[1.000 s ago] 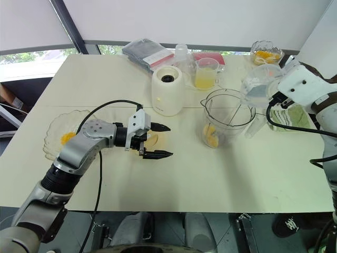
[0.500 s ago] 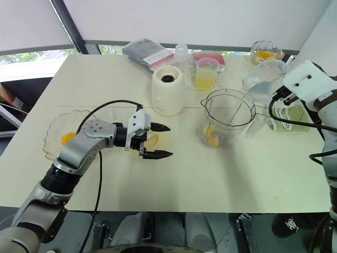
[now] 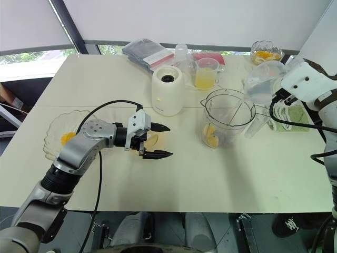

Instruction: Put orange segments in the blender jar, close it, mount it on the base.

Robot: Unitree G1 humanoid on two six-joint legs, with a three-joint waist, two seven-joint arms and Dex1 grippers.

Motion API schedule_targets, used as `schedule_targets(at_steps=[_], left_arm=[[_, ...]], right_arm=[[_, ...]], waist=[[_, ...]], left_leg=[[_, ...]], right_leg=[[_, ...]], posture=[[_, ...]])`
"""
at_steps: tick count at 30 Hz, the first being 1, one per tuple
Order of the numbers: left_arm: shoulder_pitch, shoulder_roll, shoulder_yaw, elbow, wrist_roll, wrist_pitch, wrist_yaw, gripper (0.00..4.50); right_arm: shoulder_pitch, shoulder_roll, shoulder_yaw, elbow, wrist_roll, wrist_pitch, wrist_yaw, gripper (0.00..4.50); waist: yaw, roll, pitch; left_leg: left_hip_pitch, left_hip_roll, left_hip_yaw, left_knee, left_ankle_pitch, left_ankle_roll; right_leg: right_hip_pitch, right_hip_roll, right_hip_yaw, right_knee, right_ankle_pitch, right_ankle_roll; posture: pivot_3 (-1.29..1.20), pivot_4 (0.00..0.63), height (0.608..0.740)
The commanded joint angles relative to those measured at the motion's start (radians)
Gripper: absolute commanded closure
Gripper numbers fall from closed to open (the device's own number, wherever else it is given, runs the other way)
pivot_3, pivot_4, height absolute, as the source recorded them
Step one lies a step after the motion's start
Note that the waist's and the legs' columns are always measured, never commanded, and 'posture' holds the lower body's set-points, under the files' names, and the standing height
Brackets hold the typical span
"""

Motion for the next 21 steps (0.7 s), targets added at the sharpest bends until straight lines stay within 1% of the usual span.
schedule_targets(at_steps=[1,4,9,15,21], left_arm=[[-0.002,0.007,0.003,-0.039,-0.004,-0.001,-0.003,0.0],[-0.003,0.008,0.003,-0.041,-0.004,0.002,-0.004,0.0],[-0.005,0.01,0.003,-0.042,-0.006,0.007,-0.006,0.0],[-0.007,0.011,0.002,-0.044,-0.007,0.011,-0.008,0.0],[-0.007,0.011,0.002,-0.047,-0.008,0.017,-0.009,0.0]], right_arm=[[-0.035,-0.005,-0.033,-0.02,0.007,0.004,-0.008,4.46],[-0.044,0.013,-0.04,-0.026,0.024,0.032,-0.01,4.46],[-0.087,0.087,-0.082,-0.047,0.098,0.184,-0.01,4.46],[-0.135,0.151,-0.131,-0.07,0.171,0.361,-0.028,4.46],[-0.162,0.239,-0.221,-0.076,0.237,0.479,-0.092,4.46]], waist=[[0.0,0.0,0.0],[0.0,0.0,0.0],[0.0,0.0,0.0],[0.001,0.0,0.0],[0.0,0.0,0.0]], left_leg=[[0.0,0.0,0.0,0.0,0.0,0.0],[0.0,0.0,0.0,0.0,0.0,0.0],[0.0,0.0,0.0,0.0,0.0,0.0],[0.0,0.0,0.0,0.0,0.0,0.0],[0.0,0.0,0.0,0.0,0.0,0.0]], right_leg=[[0.0,0.0,0.0,0.0,0.0,0.0],[0.0,0.0,0.0,0.0,0.0,0.0],[0.0,0.0,0.0,0.001,0.0,0.0],[0.0,0.0,0.0,0.001,0.0,0.0],[0.0,0.0,0.0,0.001,0.0,0.0]], posture=[[0.0,0.15,0.74],[0.0,0.15,0.74],[0.0,0.15,0.74],[0.0,0.15,0.74],[0.0,0.15,0.74]])
